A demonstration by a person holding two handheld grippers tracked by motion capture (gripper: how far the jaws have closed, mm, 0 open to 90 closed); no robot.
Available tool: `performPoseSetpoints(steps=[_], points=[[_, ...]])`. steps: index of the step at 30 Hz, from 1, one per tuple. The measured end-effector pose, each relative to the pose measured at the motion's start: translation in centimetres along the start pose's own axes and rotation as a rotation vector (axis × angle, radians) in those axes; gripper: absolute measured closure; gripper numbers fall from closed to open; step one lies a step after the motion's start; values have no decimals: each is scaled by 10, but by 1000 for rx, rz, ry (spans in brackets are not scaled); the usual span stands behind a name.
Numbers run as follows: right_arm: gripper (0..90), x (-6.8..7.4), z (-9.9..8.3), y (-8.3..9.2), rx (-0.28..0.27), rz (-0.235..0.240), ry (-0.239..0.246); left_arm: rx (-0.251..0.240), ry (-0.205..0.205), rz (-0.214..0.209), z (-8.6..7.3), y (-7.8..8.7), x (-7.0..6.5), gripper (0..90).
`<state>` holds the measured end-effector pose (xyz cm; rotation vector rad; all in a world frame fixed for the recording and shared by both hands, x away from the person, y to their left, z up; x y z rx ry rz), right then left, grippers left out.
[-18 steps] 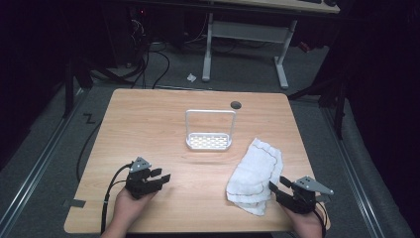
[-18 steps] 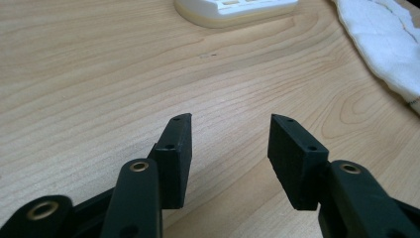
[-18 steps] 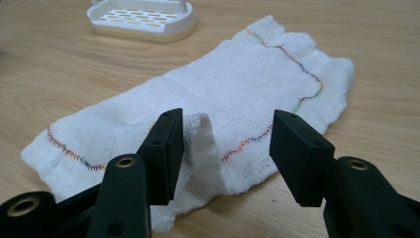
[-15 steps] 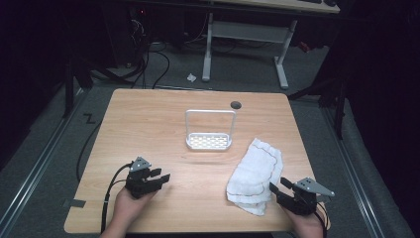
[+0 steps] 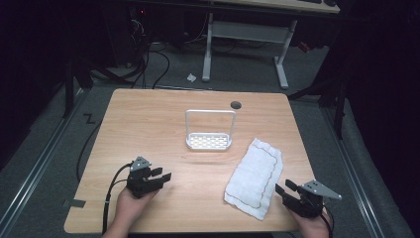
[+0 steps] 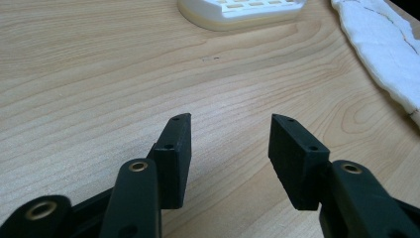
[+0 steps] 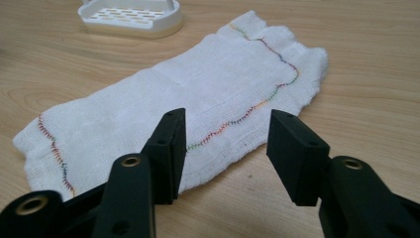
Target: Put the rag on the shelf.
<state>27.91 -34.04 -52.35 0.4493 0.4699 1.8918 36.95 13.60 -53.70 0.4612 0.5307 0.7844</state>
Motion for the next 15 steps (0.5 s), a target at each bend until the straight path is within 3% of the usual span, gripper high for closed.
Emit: performPoseSetpoints(steps=[5,8,15], points=[[623,-3,7,-24,47,6,18,3,2,-1,0,-1,0,515],[730,-5,11,-40,84,16,27,1,2,0,0,0,0,510],[900,-10,21,-71,156,-41,74,-7,-9,1,1,1,-1,502]])
Point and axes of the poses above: each handheld gripper's, and its own axes: y roughly backward along the jaws, z roughly out of its top, x roughly to its left, the point moved 2 cm from there along -y, roughly forward along the jaws, and after that the axes turned 1 degree about y, right-handed, at the moved point
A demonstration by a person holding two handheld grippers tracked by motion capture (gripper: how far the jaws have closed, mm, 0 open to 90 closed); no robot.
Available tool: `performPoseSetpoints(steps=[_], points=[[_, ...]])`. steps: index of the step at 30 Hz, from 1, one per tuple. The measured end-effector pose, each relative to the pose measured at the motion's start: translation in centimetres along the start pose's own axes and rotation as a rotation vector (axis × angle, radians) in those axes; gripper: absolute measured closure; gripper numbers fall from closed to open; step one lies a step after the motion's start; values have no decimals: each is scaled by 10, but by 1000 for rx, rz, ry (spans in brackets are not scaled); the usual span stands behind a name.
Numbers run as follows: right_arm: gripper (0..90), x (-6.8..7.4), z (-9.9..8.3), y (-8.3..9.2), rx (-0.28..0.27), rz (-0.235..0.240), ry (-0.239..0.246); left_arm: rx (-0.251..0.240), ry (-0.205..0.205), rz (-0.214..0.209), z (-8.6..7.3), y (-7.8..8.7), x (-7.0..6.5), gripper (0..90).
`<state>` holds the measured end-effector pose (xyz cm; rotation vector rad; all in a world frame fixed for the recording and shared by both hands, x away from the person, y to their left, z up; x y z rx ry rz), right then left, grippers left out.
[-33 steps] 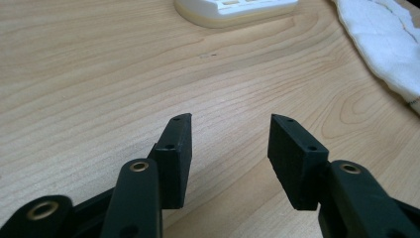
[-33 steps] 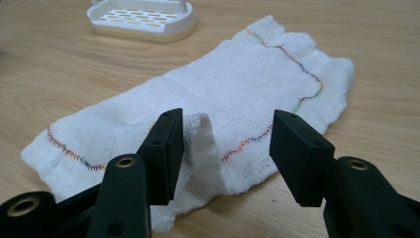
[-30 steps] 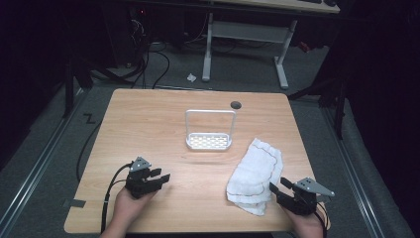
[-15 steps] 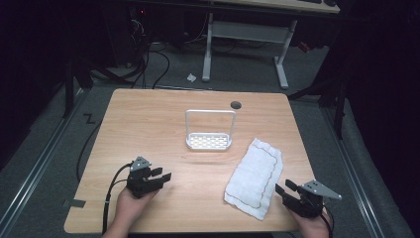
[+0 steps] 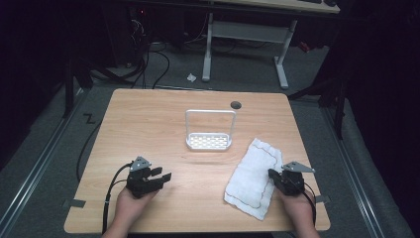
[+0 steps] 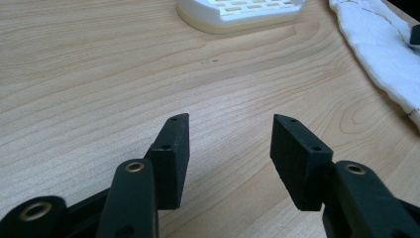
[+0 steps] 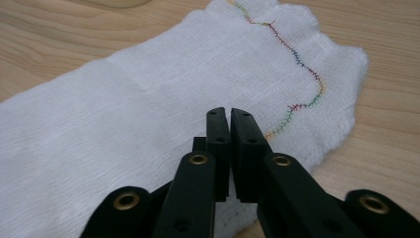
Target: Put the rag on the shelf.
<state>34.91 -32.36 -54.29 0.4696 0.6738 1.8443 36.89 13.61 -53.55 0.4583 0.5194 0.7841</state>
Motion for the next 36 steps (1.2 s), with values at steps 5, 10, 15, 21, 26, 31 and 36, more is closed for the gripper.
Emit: performPoseSetpoints(steps=[5,10,15,21,26,31,36], points=[[900,2,2,-8,22,12,18,0,4,-10,0,0,0,504],[900,16,1,-7,21,60,59,10,-5,-21,-1,-3,-5,506],[900,39,-2,-6,20,128,105,22,-27,-43,-2,-7,-14,506],[900,65,-3,-5,24,184,173,28,-53,-97,-2,-18,-33,545],[900,87,-1,-8,28,243,222,45,-102,-160,-2,-29,-55,677],[900,113,1,-11,29,299,278,129,-205,-173,-10,-43,-75,826],[900,126,4,-14,31,313,317,155,-213,-186,-15,-39,-76,898]])
Point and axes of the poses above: each handheld gripper's, and its own axes: y roughly backward along the jaws, z roughly out of its top, x roughly to its left, the point moved 2 cm from there along -y, roughly forward along the jaws, and after that the axes turned 1 degree about y, right-handed, at the moved point
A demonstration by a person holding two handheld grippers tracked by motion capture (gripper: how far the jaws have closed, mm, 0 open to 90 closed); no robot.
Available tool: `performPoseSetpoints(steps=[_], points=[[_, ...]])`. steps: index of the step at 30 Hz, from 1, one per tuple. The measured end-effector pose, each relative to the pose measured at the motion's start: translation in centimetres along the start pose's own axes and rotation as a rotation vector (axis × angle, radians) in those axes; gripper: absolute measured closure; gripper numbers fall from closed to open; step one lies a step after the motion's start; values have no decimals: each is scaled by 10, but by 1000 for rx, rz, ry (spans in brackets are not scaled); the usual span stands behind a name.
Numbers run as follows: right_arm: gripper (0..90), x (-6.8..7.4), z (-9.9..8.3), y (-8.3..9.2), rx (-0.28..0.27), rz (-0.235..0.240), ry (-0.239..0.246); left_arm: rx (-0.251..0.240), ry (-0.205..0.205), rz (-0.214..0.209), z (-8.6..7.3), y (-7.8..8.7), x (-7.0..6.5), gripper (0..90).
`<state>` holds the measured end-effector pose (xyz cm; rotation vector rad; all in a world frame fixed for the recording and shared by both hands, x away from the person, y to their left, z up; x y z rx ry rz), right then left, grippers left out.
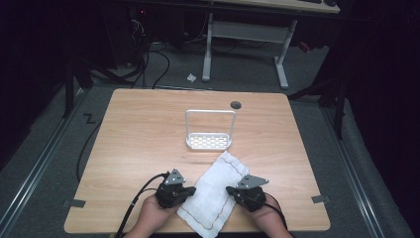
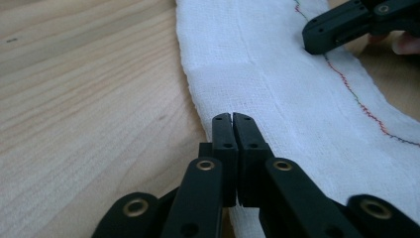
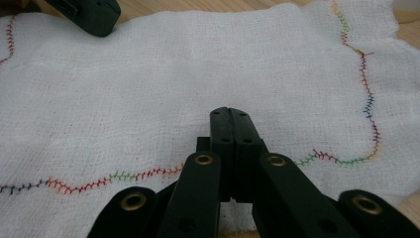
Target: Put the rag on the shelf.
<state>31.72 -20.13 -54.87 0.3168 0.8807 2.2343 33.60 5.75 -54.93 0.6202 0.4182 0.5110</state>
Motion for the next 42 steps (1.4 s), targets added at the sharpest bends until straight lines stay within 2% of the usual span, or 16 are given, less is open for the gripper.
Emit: performPoseSetpoints(steps=[3,7,11,13,19,21,22,25,29,32,34,36,38,39,42], points=[[900,-1,4,-4,-4,11,2,7,8,-23,-6,4,-6,900],[900,1,11,-13,-5,14,21,27,-24,-51,-16,10,-23,900],[900,2,18,-21,-11,38,28,38,-33,-87,-23,12,-37,899],[900,5,21,-24,-9,38,50,48,-39,-109,-25,13,-41,899],[900,17,16,-19,-13,55,70,81,-52,-170,-30,17,-49,893],[899,21,13,-15,-11,58,84,82,-62,-186,-31,19,-50,866],[866,22,12,-13,-13,60,78,78,-67,-188,-30,20,-50,837],[810,20,10,-4,-48,53,55,11,-64,-142,-23,24,-40,793],[768,11,4,4,-67,15,16,-92,40,-28,-10,25,-9,704],[757,5,1,7,-72,2,-11,-121,90,92,0,16,12,596],[733,2,0,8,-73,-9,-24,-141,137,147,5,7,23,548],[672,-1,-1,7,-74,-12,-37,-163,166,172,11,-1,33,526],[622,-3,-1,6,-71,-6,-58,-166,222,168,15,-8,41,526],[605,-3,-1,5,-73,-5,-68,-162,233,176,18,-12,43,536],[559,-6,3,1,-82,4,-95,-134,221,190,22,-18,42,565]])
Point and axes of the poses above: each handheld gripper's, and its own axes: y roughly backward along the jaws, z roughly out of its top, x roughly to its left, the point moved 2 cm from there along -y, roughly forward along the jaws, and after that the axes turned 1 degree about y, right-handed, at the moved point
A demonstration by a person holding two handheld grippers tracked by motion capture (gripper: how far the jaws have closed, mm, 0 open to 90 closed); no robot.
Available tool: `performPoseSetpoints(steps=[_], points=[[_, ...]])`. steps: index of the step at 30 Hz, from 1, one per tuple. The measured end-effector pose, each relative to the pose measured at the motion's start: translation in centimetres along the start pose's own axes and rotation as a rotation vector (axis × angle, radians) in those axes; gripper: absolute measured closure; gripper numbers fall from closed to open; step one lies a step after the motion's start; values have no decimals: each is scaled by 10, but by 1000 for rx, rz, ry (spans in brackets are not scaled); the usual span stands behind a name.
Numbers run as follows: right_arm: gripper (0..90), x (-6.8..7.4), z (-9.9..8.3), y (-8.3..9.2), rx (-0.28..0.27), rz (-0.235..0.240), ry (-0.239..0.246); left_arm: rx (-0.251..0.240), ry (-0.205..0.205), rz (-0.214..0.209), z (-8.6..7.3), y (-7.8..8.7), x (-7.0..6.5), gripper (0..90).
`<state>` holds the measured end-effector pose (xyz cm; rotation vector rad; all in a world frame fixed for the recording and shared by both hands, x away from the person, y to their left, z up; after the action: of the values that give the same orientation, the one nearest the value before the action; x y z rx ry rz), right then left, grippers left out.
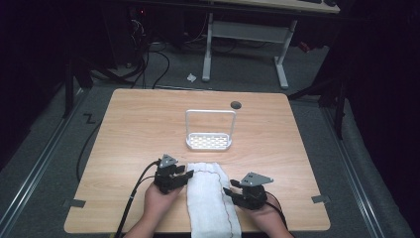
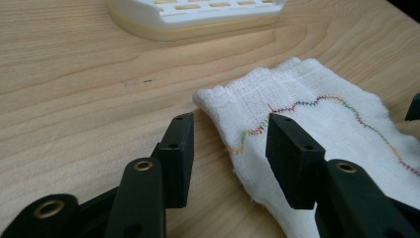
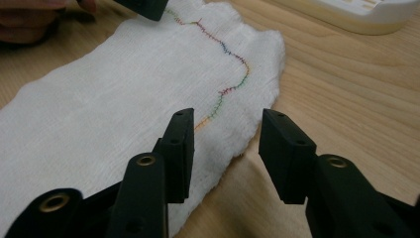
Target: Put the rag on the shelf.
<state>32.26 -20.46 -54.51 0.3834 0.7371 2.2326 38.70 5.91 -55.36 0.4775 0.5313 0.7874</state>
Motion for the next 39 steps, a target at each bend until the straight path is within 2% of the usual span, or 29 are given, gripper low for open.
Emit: performPoseSetpoints(steps=[1,2,4,6,7,9,10,12,16,17,22,24,26,27,30,33,38,39], points=[[559,0,0,0,0,0,0,0,0,0,0,0,0,579],[567,-3,9,-6,-3,0,-2,1,0,-2,1,-2,-1,598],[584,-8,17,-11,-11,-26,2,4,3,-3,1,-2,-1,631],[583,-16,26,-21,-13,-49,-28,8,15,-26,1,-3,0,676],[578,-20,29,-28,5,-48,-45,10,19,-33,1,-3,0,693],[557,-22,34,-42,36,-60,-38,13,26,-44,1,-3,1,710],[564,-22,35,-47,52,-52,-42,16,31,-50,1,-3,2,720],[570,-21,36,-53,60,-54,-56,19,38,-60,1,-3,2,748],[574,-23,35,-52,53,-66,-88,25,64,-79,1,-3,5,789],[578,-22,34,-51,51,-62,-92,26,60,-78,1,-3,5,795],[699,-17,32,-51,39,-50,-82,31,43,-77,0,-4,3,833],[755,-16,32,-51,39,-35,-91,29,31,-72,0,-4,2,845],[799,-16,31,-51,42,-14,-105,28,39,-82,0,-3,2,851],[806,-16,32,-51,41,-8,-101,20,40,-82,0,-2,2,853],[819,-15,32,-49,32,-19,-81,-1,10,-73,1,0,0,854],[823,-12,35,-43,-5,-38,-60,-31,2,-74,2,3,-3,854],[822,-4,38,-31,-64,-80,-4,-97,-46,-58,3,13,-15,854],[822,-3,38,-27,-78,-89,1,-97,-46,-58,3,13,-15,854]])
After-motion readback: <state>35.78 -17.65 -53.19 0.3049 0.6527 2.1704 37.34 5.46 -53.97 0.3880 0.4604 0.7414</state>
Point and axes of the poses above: each handheld gripper's, and its own axes: y roughly backward along the jaws, z roughly out of its top, x roughly to its left, the point moved 2 cm from there along -y, roughly forward along the jaws, and after that the axes turned 1 degree about y, right-handed, at the moved point
